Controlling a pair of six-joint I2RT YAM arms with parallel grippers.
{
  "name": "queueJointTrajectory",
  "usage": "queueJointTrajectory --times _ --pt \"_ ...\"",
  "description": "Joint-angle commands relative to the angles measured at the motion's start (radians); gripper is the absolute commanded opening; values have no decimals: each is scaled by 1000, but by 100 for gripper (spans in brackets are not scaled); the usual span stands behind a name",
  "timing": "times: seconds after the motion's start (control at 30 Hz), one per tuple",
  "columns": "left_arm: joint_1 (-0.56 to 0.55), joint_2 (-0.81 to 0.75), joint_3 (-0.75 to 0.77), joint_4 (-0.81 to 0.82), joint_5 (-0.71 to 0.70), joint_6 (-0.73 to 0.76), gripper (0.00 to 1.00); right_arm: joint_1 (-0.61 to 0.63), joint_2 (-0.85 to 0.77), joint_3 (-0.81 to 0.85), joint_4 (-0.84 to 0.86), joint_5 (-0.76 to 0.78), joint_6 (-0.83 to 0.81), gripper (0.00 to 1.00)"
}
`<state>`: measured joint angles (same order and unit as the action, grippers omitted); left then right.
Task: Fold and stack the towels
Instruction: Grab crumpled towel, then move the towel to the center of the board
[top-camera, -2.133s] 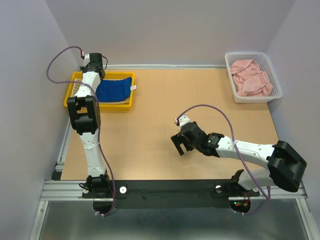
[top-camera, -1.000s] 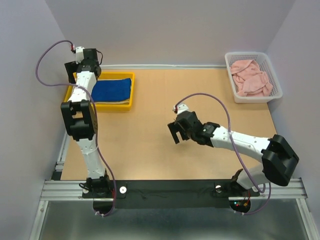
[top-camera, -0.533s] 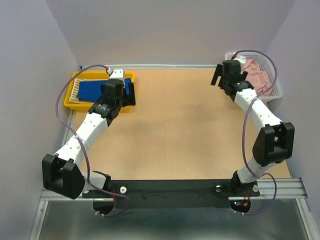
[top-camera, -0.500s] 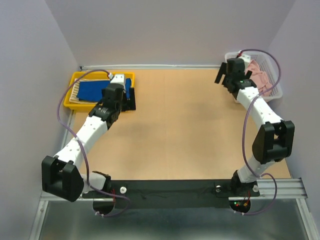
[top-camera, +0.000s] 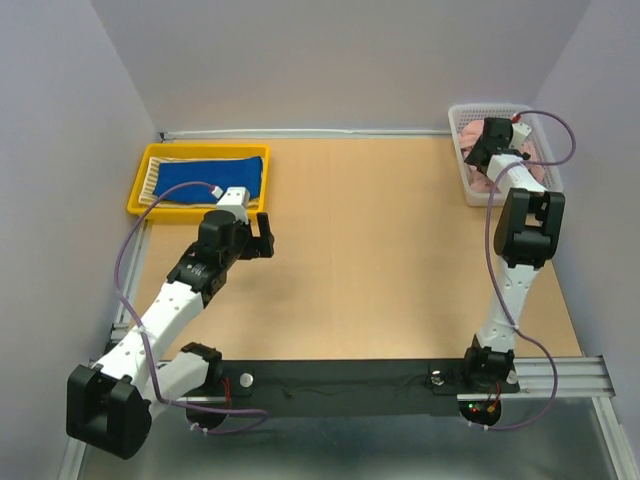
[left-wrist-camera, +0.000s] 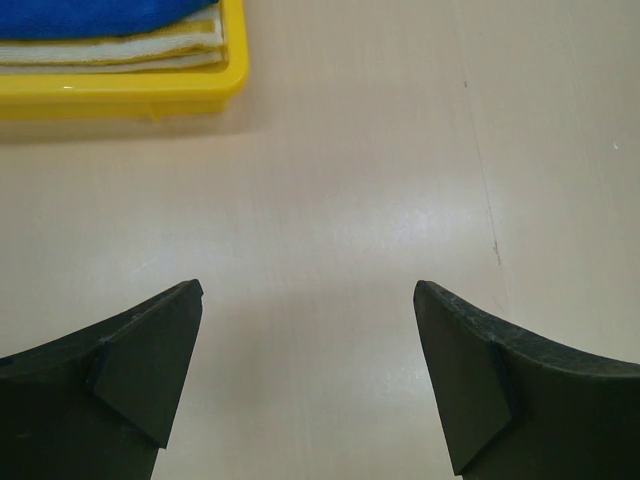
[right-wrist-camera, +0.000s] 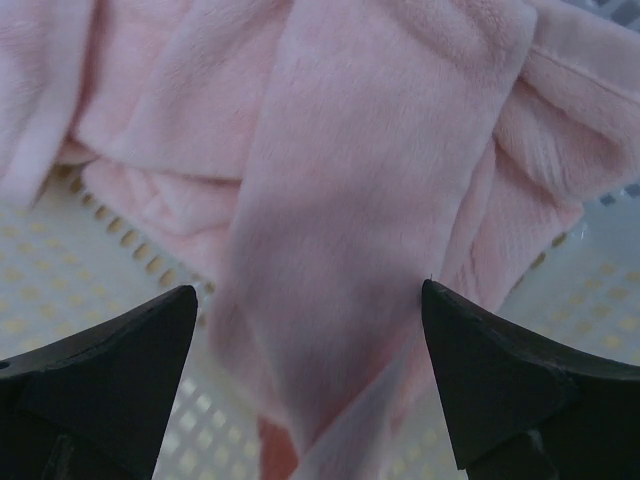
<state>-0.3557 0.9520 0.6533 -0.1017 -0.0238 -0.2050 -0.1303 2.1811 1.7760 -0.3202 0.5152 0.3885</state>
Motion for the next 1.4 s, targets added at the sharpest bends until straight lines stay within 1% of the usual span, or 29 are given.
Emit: queueJointTrajectory --times 0.0,0.03,0.07,0.13,0.17,0.23,0.3,0.4,0.57,0.67,0.77,0.87,1.0,1.07,1.13,1.17,1.2,1.23,1.27,1.3,1.33,1.37 --pt "-6 1 25 53 -30 9 99 -28 78 103 38 12 9 95" --pt "-5 2 25 54 -30 10 99 -31 91 111 40 13 3 93" --pt "-6 7 26 56 -28 13 99 -34 100 129 40 9 -17 78" --pt "-5 16 31 57 -22 21 99 -35 103 144 43 11 -46 58" --pt "-5 21 31 57 -21 21 99 -35 97 152 44 14 -62 26" --pt "-5 28 37 57 -22 26 99 -35 59 177 55 31 -105 1" --pt "-3 31 39 57 -16 24 99 -35 28 207 64 48 -157 0" --pt "-3 24 37 60 -1 24 99 -34 -67 230 104 49 -209 0" --pt "-5 1 32 68 1 21 99 -6 -246 238 240 -79 -289 0" --pt "-5 -15 32 73 -2 18 99 50 -378 255 282 -212 -377 1" --pt "-5 -27 31 76 -5 16 99 113 -449 270 293 -320 -379 1" --pt "-5 -45 28 76 -19 16 99 175 -539 258 297 -481 -381 0" --pt "-5 -71 19 79 -25 13 99 250 -636 203 299 -639 -343 0" --pt "-5 -81 16 80 -27 13 99 265 -696 140 299 -726 -262 2" --pt "-5 -84 16 82 -33 12 99 282 -750 -25 297 -774 -226 7" --pt "-3 -87 14 80 -34 10 99 288 -815 -96 297 -790 -203 14" --pt "-5 -90 16 82 -39 10 99 305 -846 -163 296 -823 -162 21" --pt "-5 -91 13 82 -42 12 99 313 -875 -322 290 -851 -146 36" --pt "-3 -96 11 83 -45 9 99 317 -914 -395 285 -874 -123 44" --pt "-5 -98 9 83 -45 9 99 323 -976 -480 279 -917 -67 50" --pt "-5 -104 6 83 -48 7 99 328 -1015 -553 271 -944 -44 56" --pt "-5 -105 5 85 -47 7 99 331 -1049 -695 262 -966 -21 68"
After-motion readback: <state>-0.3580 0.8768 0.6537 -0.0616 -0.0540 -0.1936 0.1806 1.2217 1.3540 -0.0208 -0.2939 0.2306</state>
